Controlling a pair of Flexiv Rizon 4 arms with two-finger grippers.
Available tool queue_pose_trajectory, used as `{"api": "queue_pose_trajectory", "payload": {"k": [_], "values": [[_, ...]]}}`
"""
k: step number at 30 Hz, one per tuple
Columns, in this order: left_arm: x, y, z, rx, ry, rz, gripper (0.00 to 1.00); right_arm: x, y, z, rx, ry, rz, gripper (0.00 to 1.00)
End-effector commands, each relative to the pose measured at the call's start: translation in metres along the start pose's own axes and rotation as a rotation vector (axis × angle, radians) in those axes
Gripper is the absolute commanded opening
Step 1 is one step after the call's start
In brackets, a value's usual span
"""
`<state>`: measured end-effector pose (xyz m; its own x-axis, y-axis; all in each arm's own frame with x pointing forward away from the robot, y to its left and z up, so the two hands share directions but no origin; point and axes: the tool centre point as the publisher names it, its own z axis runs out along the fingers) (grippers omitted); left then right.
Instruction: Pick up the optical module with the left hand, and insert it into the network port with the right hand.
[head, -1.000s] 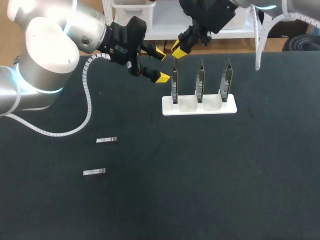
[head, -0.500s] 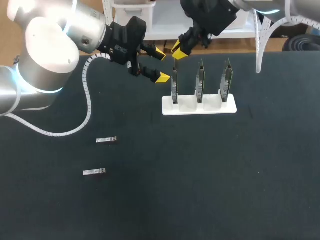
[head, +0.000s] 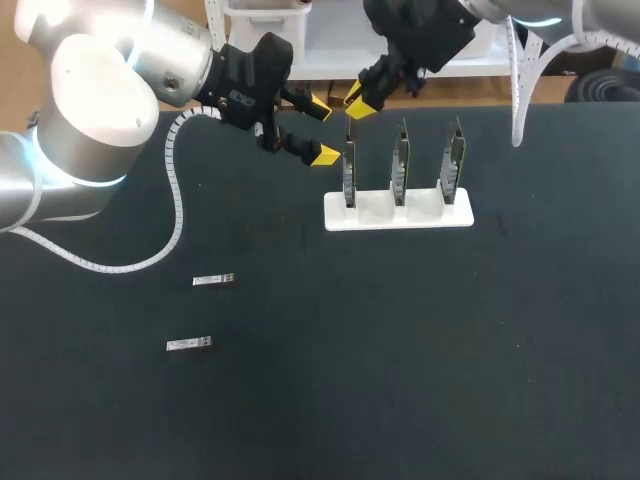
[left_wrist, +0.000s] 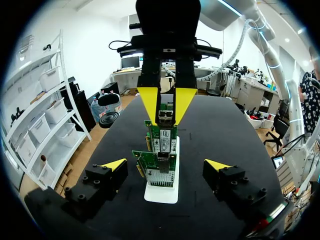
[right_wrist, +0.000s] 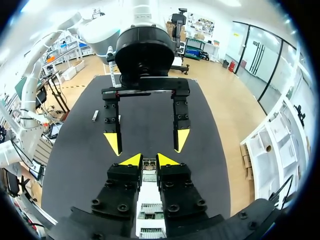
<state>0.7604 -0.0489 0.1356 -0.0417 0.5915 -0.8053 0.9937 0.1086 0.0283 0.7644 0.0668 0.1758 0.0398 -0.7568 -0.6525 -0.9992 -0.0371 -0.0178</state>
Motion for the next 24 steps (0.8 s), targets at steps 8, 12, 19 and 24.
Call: {"api": "queue_pose_trajectory", "payload": {"k": [8, 12, 19, 24], "values": [[-0.0001, 0.0017, 0.0007, 0.003, 0.002, 0.001, 1.00, -0.0042, -0.0011, 0.0019, -0.011, -0.001, -0.009, 0.00], [-0.0001, 0.0017, 0.0007, 0.003, 0.002, 0.001, 1.00, -0.0037, -0.0001, 0.0025, -0.011, 0.001, -0.003, 0.00], [-0.0001, 0.0017, 0.0007, 0.003, 0.002, 0.001, 1.00, -0.0012, 0.0016, 0.0032, -0.011, 0.008, 0.008, 0.00], [-0.0001, 0.0017, 0.0007, 0.003, 0.002, 0.001, 1.00, -0.0002, 0.0007, 0.0040, -0.012, 0.008, 0.011, 0.00]]}}
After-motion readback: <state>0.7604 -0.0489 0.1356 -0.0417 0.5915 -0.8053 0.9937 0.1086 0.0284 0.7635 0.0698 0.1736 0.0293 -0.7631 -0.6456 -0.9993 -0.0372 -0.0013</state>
